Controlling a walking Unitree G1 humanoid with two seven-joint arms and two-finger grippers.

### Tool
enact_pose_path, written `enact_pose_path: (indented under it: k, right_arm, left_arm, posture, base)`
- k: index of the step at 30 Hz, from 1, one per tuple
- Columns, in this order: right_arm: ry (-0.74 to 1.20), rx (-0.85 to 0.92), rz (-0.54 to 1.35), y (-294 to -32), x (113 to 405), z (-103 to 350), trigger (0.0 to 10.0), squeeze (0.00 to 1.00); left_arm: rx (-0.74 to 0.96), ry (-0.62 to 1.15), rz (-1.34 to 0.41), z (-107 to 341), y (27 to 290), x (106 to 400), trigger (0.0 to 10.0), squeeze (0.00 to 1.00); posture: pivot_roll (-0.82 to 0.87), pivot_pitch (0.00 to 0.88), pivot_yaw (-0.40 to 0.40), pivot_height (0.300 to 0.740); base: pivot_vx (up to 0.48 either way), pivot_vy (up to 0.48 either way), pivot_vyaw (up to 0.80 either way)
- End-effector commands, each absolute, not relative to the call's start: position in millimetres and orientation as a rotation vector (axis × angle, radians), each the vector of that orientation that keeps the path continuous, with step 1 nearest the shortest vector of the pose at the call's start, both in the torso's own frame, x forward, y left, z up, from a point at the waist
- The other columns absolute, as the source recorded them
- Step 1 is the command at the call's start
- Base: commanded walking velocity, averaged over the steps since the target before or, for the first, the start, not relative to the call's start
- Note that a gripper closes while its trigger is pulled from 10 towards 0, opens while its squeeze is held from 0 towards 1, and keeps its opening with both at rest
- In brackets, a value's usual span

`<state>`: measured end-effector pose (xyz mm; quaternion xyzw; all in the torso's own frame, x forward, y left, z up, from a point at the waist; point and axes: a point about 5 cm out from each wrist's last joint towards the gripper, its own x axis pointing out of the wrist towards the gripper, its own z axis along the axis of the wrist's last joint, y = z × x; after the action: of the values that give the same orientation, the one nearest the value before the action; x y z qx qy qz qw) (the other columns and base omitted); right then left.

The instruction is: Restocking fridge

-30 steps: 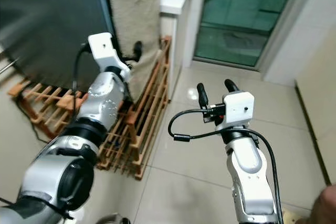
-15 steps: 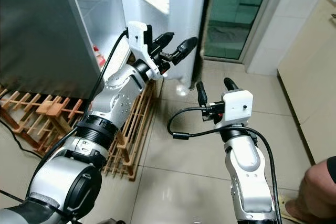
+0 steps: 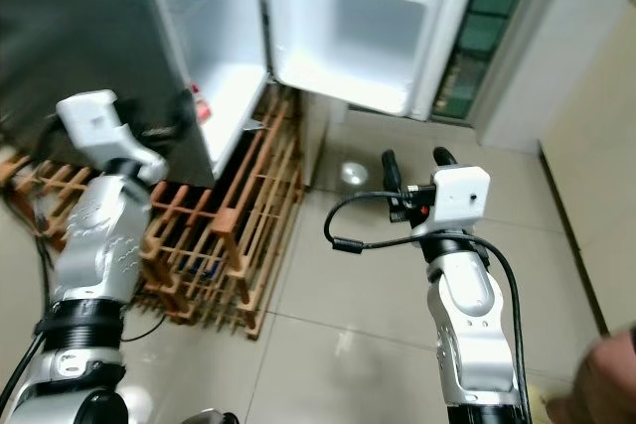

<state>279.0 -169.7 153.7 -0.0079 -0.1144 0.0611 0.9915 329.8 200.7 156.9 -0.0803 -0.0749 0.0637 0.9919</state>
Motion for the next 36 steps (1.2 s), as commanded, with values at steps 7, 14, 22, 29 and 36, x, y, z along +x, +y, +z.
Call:
enact_pose_path:
  k: [7, 14, 22, 29, 36]
  right_arm:
    - [-0.208, 0.049, 0.119, -170, 297, 155, 10.0, 0.0]
    - [-0.248, 0.047, 0.085, -175, 318, 173, 10.0, 0.0]
    - [-0.142, 0.06, 0.151, -162, 312, 149, 10.0, 0.0]
    - [-0.12, 0.033, 0.198, -153, 308, 142, 10.0, 0.0]
    - [-0.125, 0.05, 0.193, -152, 314, 143, 10.0, 0.0]
  left_arm:
    - [-0.058, -0.079, 0.26, 148, 213, 319, 10.0, 0.0]
    - [-0.066, -0.111, 0.219, 155, 197, 324, 10.0, 0.0]
    - [-0.063, -0.104, 0.169, 153, 179, 322, 10.0, 0.0]
    - [-0.079, -0.13, 0.148, 157, 171, 322, 10.0, 0.0]
    - [-0.083, -0.155, 0.127, 172, 156, 327, 10.0, 0.0]
  posture:
    - [-0.1, 0.0, 0.004, 0.74]
    - [-0.1, 0.0, 0.014, 0.74]
    - [-0.08, 0.0, -0.018, 0.74]
    - [-0.1, 0.0, -0.006, 0.74]
    - [-0.05, 0.0, -0.005, 0.74]
  base:
    - [0.0, 0.0, 0.69]
    - [0.0, 0.0, 0.66]
    - [0.0, 0.0, 0.63]
    - [0.0, 0.0, 0.61]
    - [0.4, 0.0, 0.6]
